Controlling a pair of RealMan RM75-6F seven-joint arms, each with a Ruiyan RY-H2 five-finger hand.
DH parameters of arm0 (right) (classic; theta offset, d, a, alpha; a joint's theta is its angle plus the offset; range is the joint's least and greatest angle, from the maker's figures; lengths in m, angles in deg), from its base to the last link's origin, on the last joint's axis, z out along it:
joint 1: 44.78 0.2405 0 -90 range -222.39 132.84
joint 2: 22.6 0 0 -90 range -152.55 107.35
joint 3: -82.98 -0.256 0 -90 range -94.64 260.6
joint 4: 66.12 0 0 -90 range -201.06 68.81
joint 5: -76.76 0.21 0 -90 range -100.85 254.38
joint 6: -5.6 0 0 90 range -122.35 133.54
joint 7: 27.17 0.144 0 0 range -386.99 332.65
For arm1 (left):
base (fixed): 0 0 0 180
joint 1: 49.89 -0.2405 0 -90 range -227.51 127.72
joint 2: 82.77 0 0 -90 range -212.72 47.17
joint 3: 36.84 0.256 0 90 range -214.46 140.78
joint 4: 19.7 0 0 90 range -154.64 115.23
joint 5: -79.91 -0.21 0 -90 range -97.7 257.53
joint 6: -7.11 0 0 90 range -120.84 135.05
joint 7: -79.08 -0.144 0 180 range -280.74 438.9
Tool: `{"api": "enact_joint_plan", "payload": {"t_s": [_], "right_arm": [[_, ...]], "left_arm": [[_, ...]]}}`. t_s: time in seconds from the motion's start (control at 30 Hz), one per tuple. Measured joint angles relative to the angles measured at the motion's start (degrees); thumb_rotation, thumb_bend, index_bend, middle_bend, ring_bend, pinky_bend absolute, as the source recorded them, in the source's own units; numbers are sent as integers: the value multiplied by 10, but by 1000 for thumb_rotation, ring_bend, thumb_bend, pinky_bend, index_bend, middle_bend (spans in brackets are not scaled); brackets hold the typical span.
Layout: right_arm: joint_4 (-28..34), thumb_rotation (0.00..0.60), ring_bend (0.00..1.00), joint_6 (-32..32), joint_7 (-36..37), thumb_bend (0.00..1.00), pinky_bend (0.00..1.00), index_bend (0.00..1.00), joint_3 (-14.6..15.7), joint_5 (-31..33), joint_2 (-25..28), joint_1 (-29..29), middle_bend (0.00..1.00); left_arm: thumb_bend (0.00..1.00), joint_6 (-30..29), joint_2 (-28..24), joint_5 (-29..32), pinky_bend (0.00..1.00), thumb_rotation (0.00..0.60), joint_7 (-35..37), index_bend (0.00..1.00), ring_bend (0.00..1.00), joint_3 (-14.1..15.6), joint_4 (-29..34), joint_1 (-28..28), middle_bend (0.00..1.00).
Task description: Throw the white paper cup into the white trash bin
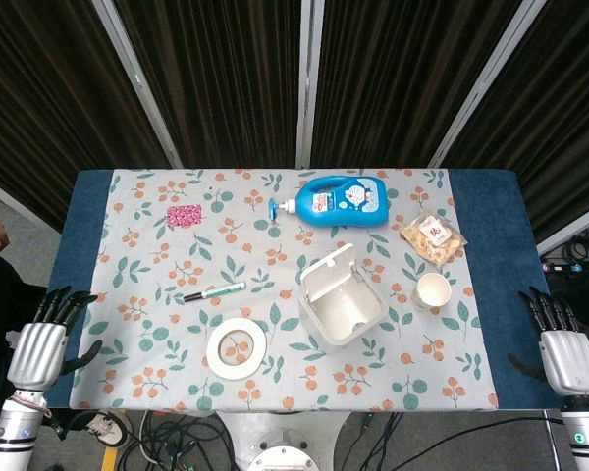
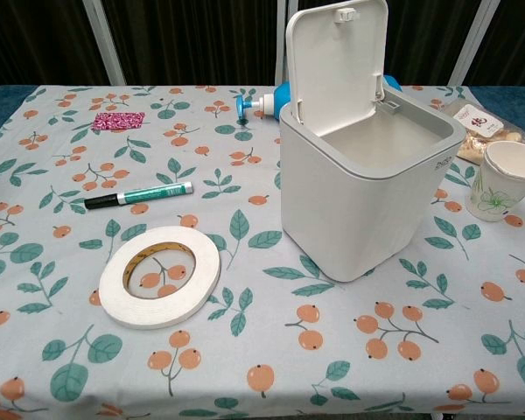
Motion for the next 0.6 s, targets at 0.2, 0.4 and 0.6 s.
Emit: {"api": "enact_joint_plan", "payload": {"t_s": [0.2,0.4,0.6], "right_arm": [[4,600,0,-2,-4,51,0,0,0,0,0,2,0],[10,600,0,-9,-9,51,0,0,-3,-4,-1,11,0],[23,600,0,-37,-38,50,0,0,-8,-9,-2,36,0]], "left_arm": [[245,-2,1,1,108,600,5,216,82,1,-5,-3,192],[245,0,4,0,108,600,10,217,82,2,-10,-1,192],[244,-2,8,-4,108,600,12,216,82,3,-16,-1,192]]}}
